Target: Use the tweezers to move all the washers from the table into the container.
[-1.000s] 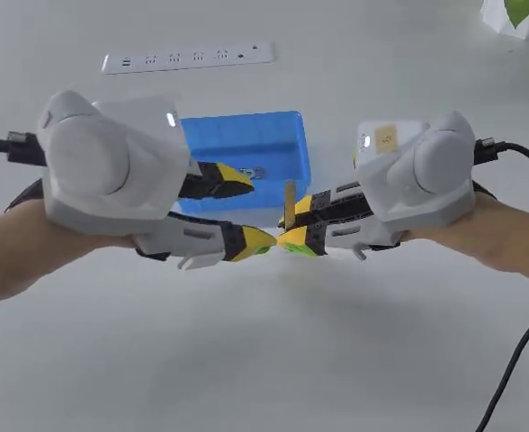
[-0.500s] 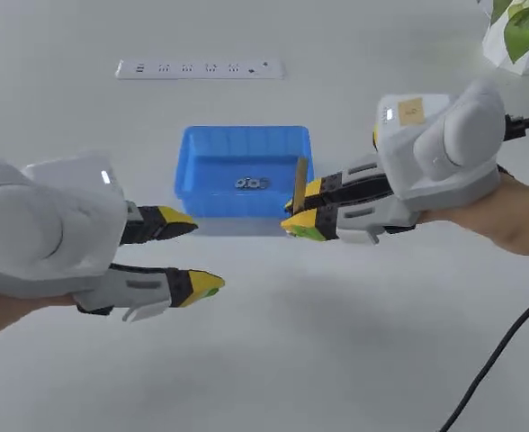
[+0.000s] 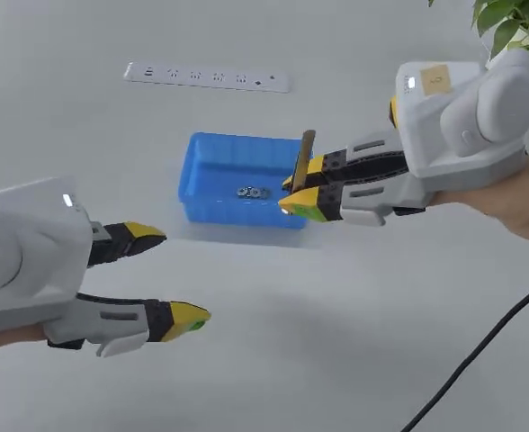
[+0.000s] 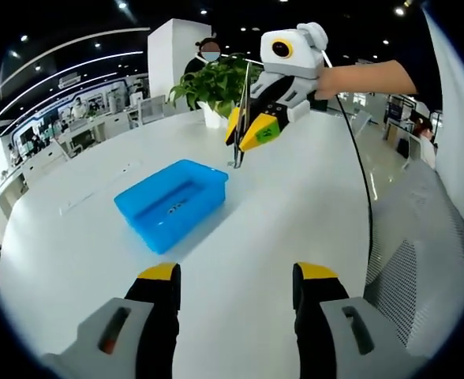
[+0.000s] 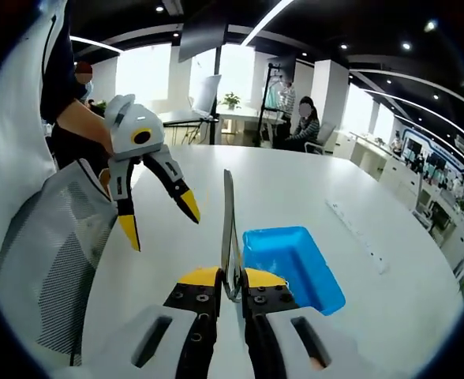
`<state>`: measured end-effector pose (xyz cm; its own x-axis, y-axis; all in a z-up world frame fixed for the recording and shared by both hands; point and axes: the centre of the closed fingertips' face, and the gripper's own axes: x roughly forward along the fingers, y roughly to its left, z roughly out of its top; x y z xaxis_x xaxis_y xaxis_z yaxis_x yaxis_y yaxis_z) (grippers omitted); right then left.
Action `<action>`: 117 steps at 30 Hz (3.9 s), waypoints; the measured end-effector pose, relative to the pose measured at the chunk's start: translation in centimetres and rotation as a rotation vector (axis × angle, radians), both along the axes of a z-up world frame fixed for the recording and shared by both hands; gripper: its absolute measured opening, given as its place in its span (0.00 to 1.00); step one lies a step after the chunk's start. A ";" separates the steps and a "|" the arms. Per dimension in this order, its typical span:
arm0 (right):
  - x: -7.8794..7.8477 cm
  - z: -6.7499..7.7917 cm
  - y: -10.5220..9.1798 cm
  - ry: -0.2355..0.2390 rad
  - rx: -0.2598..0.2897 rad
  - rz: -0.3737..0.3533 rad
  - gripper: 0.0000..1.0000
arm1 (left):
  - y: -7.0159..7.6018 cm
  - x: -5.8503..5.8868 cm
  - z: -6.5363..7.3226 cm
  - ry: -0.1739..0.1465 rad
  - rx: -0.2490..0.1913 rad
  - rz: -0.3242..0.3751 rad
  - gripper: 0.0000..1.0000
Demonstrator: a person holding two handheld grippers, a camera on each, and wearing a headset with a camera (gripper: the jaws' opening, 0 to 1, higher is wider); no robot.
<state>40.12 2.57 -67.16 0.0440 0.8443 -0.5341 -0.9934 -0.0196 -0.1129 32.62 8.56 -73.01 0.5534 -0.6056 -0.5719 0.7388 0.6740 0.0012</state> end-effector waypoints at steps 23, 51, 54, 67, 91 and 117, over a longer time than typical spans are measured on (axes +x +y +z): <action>9.5 -2.4 4.6 -0.022 0.003 -0.053 0.11 | 2.7 -1.4 -1.4 0.099 -0.064 0.124 0.79; 9.0 -8.2 5.2 0.013 -0.078 -0.059 0.11 | 3.1 -3.3 -1.5 0.163 -0.084 0.175 0.77; 9.0 -8.0 5.2 0.008 -0.076 -0.061 0.11 | 3.4 -3.1 -1.4 0.157 -0.076 0.180 0.76; 8.9 -5.6 5.6 -0.019 -0.047 -0.054 0.11 | 3.8 4.5 2.4 0.021 -0.059 0.139 0.68; 6.7 -4.0 5.5 -0.052 -0.045 -0.010 0.11 | -3.1 14.8 7.6 -0.136 -0.091 -0.062 0.46; 6.9 -4.0 5.5 -0.066 -0.050 -0.006 0.11 | -3.8 13.9 7.9 -0.176 0.037 -0.218 0.09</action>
